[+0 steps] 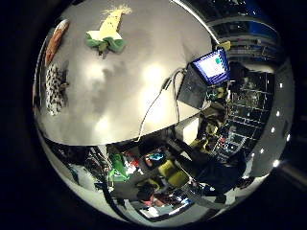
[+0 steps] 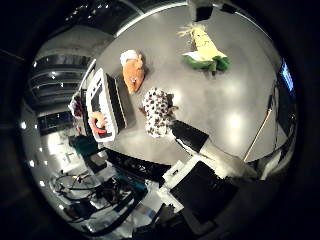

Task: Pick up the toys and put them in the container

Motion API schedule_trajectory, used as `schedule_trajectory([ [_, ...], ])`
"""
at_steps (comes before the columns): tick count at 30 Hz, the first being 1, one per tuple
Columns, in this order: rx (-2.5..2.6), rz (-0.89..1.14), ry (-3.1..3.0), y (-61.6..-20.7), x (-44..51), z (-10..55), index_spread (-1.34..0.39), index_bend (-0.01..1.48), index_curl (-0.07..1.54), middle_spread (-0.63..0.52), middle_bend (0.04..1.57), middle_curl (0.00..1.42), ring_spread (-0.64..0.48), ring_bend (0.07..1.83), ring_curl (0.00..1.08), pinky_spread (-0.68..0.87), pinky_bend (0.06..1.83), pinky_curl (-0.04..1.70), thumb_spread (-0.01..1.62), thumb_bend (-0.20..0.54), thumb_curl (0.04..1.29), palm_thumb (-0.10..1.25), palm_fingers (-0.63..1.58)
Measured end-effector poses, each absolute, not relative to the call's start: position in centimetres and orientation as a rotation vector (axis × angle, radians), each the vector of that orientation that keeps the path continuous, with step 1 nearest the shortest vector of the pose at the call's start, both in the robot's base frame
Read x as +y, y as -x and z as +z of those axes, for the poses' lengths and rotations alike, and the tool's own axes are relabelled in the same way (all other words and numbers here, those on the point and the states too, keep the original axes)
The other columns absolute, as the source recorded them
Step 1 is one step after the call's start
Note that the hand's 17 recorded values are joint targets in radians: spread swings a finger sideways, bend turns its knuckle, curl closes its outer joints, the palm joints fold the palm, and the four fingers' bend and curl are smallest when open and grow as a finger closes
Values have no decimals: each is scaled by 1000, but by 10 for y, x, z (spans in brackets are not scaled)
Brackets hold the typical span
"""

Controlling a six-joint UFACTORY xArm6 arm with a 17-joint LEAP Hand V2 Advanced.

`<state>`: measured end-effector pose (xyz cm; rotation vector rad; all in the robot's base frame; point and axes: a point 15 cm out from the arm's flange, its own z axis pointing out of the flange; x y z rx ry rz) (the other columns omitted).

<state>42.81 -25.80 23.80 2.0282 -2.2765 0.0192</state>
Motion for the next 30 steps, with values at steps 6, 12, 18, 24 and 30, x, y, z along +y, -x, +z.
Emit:
schedule_trajectory([
  [6, -2286, 54, -2029, -453, -257, 243, -370, 184, 362, -17, 189, 308, 69, 198, 249, 378, 248, 279, 987, -30, 326, 637, 328],
  [12, -2277, 103, -2050, -480, -254, 251, -368, 181, 354, -18, 199, 317, 59, 217, 254, 376, 236, 276, 1019, -27, 309, 596, 371],
  [18, -2262, 124, -2062, -518, -258, 243, -357, 190, 357, -27, 192, 323, 55, 210, 251, 378, 223, 274, 1032, -41, 294, 532, 385],
  [24, -2230, 81, -2048, -536, -265, 203, -338, 253, 393, -16, 183, 319, 76, 174, 218, 384, 217, 274, 1024, -33, 275, 423, 379],
  [30, -2182, 66, -1982, -546, -278, 159, -320, 358, 437, -5, 182, 308, 85, 177, 193, 388, 199, 274, 1006, -30, 275, 384, 382],
])
